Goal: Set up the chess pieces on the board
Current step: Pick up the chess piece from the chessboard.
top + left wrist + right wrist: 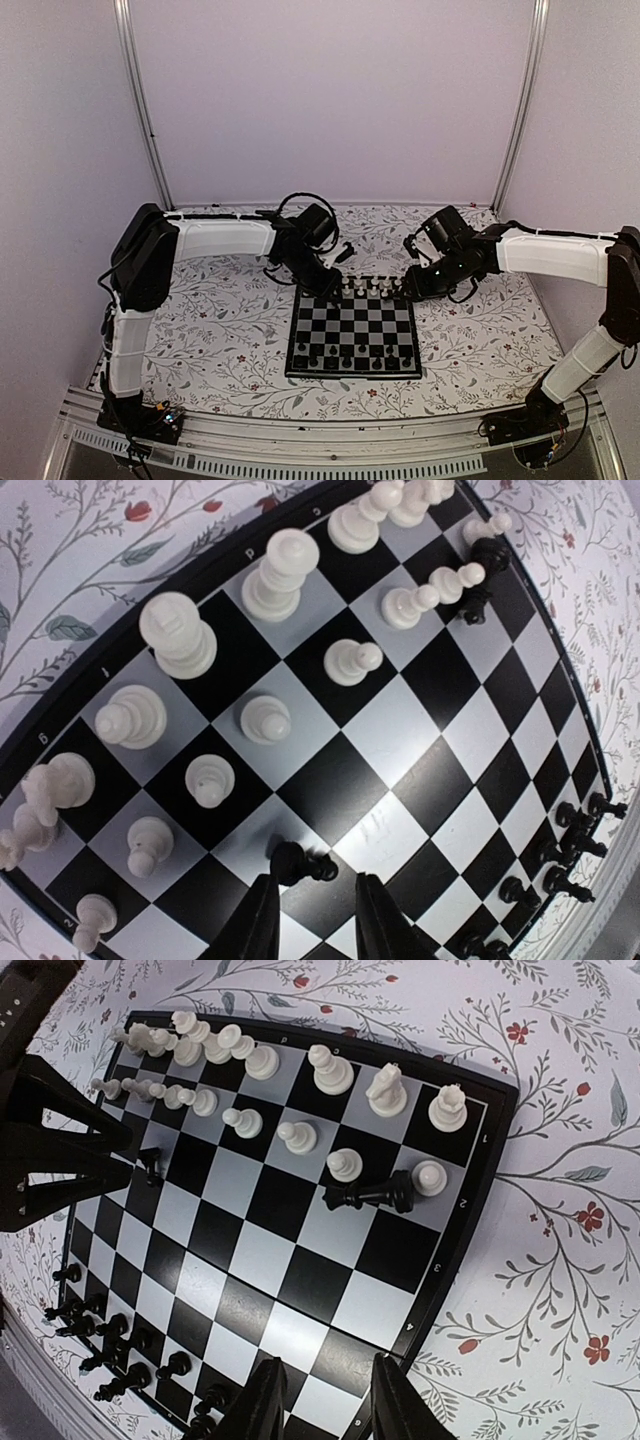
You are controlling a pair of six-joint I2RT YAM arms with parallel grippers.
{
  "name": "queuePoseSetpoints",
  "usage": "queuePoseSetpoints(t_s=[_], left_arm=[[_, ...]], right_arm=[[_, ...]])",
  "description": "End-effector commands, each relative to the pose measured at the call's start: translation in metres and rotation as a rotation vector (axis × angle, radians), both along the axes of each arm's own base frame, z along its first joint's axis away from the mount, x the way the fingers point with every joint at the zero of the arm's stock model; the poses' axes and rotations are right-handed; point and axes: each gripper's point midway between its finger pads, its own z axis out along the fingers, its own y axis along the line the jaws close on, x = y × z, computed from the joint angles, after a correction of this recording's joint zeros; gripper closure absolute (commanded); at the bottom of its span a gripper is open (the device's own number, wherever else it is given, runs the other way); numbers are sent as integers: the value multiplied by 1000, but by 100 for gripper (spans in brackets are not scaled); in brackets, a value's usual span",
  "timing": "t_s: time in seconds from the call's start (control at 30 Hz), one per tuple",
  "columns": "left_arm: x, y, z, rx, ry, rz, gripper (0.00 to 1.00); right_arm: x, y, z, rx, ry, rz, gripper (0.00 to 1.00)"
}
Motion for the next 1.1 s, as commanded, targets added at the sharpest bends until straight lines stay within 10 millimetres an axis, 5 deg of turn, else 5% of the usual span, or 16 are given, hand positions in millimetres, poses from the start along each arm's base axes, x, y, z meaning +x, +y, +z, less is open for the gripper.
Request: queuePoseSetpoints(t_s=[0.0, 1.07], left_arm=[[9, 6, -6, 22, 3, 6, 71], [3, 2, -29, 8, 72, -21, 83]], right_arm=[[-4, 0, 5, 27, 4, -10, 69], [-15, 1, -9, 62, 50, -13, 68]])
